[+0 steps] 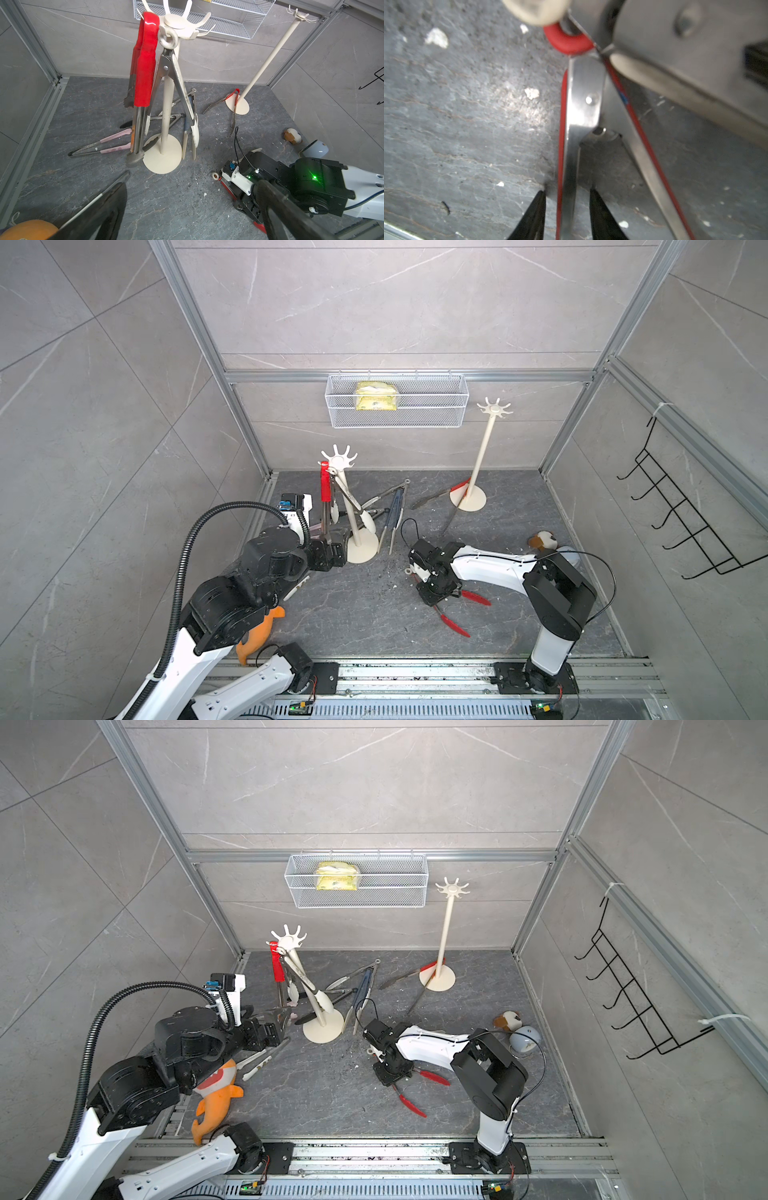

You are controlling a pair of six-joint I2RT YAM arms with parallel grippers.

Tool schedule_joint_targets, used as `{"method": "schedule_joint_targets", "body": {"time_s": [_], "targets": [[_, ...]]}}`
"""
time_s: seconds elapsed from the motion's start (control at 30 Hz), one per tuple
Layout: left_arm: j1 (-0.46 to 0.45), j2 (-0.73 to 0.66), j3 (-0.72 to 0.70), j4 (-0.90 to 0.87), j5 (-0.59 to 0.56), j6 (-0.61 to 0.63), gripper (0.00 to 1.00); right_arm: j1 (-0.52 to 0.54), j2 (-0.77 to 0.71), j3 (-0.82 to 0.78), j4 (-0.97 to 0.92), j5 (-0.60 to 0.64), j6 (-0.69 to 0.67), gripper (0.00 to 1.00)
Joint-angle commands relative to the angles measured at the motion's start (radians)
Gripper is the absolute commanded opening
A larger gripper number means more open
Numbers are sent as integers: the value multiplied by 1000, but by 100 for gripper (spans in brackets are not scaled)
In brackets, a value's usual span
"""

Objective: Hang food tongs on kitchen utensil racks
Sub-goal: Pick up the food tongs from the center of the board.

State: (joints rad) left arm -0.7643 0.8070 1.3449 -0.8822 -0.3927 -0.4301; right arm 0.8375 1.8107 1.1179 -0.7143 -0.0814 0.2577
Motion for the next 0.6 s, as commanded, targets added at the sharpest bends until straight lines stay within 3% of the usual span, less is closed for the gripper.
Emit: {"method": "schedule_joint_targets", "body": {"time_s": [0.0, 0.57], "targets": [[-3, -23, 1, 64, -22, 42, 99, 6, 32, 0, 9, 29, -16, 35], [-4, -14, 17, 89, 19, 92, 99, 5, 53, 45, 3, 46, -66, 14]]}}
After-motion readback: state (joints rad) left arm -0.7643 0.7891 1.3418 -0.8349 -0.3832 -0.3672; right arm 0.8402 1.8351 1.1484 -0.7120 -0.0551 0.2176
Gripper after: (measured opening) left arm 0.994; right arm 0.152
